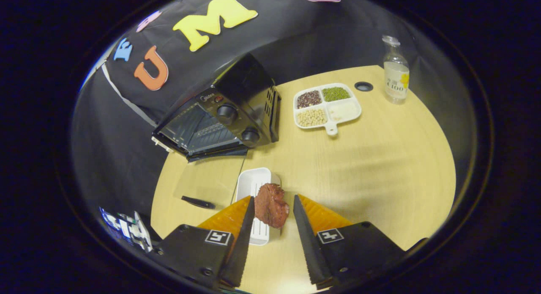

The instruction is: Open the toaster oven, put the food inside, and close the toaster oven door.

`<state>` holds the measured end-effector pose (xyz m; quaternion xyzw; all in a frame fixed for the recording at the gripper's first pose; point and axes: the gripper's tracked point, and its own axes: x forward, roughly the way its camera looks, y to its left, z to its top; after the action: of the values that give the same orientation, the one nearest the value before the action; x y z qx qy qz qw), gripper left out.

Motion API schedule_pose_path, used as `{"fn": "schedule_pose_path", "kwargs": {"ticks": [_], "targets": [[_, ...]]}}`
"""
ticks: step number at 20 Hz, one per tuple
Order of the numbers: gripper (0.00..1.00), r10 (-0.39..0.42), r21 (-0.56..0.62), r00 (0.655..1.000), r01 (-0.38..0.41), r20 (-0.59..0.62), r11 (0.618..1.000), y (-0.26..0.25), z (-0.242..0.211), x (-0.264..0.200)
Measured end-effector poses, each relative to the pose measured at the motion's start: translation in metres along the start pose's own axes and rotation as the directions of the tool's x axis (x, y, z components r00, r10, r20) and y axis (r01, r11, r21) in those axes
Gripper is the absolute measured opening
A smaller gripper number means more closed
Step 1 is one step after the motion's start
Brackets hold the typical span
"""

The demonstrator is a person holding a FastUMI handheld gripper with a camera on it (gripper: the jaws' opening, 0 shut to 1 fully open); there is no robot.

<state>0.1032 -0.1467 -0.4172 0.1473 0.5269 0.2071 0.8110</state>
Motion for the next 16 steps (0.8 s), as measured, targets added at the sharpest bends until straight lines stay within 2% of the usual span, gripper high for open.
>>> {"fn": "schedule_pose_path", "kwargs": {"ticks": [2, 4, 6, 11, 16], "targets": [[0.43, 0.010, 0.037, 1.000, -0.010, -0.009, 0.999, -0.003, -0.004, -0.001], [0.20, 0.062, 0.033, 0.998, -0.061, -0.005, 0.998, 0.008, -0.007, -0.004], [0.12, 0.054, 0.006, 0.999, -0.054, 0.004, 0.999, 0.017, -0.011, -0.016], [0.10, -0.055, -0.157, 0.995, 0.069, 0.088, 0.985, 0.038, -0.009, -0.045], [0.10, -0.166, -0.328, 0.951, 0.249, 0.261, 0.911, 0.071, 0.006, -0.079]]}}
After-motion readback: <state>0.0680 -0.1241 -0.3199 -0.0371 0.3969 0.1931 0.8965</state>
